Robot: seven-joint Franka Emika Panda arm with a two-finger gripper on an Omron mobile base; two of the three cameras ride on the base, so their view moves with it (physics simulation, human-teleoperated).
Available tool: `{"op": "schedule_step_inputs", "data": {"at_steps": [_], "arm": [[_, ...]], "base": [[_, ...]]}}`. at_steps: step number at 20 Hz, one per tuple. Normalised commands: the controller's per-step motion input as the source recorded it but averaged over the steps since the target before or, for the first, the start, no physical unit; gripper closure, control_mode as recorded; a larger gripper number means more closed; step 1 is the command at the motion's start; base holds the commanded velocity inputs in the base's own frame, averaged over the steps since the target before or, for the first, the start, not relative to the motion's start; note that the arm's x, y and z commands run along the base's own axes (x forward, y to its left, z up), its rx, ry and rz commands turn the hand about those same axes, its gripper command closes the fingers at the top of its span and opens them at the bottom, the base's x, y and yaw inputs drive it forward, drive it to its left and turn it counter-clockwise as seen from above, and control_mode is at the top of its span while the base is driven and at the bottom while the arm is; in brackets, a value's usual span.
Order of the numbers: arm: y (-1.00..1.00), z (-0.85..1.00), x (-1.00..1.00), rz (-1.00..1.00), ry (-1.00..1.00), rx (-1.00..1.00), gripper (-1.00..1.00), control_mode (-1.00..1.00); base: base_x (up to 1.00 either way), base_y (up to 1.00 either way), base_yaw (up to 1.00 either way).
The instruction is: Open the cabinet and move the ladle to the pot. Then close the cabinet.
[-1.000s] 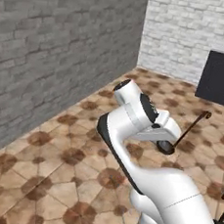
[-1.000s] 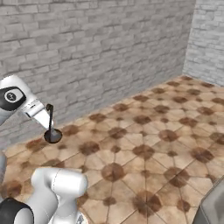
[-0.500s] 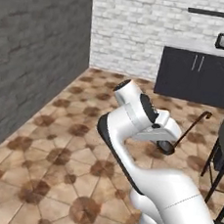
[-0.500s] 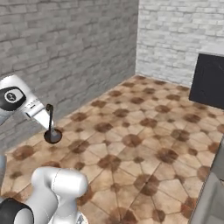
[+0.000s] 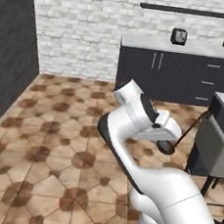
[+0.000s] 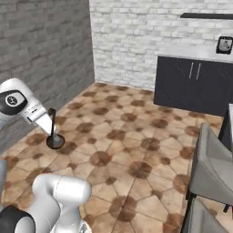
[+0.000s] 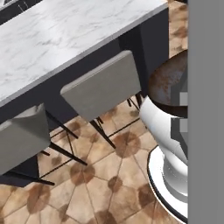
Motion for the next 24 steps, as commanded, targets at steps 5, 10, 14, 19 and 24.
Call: {"op": "schedule_step_inputs", "data": {"at_steps": [5, 10, 14, 19, 24], "arm": [[0.0, 0.0, 0.0, 0.0, 0.0, 0.0, 1.0, 1.0], [0.0, 0.0, 0.0, 0.0, 0.0, 0.0, 1.0, 1.0], [0.0, 0.0, 0.0, 0.0, 0.0, 0.0, 1.0, 1.0], [0.0, 0.0, 0.0, 0.0, 0.0, 0.0, 1.0, 1.0], [0.0, 0.0, 0.0, 0.0, 0.0, 0.0, 1.0, 1.0]], "base": [[0.89, 0.24, -0.39], [0.81, 0.33, -0.34], [0.8, 0.41, -0.31], [0.81, 0.4, -0.28], [0.86, 0.38, -0.24]]}}
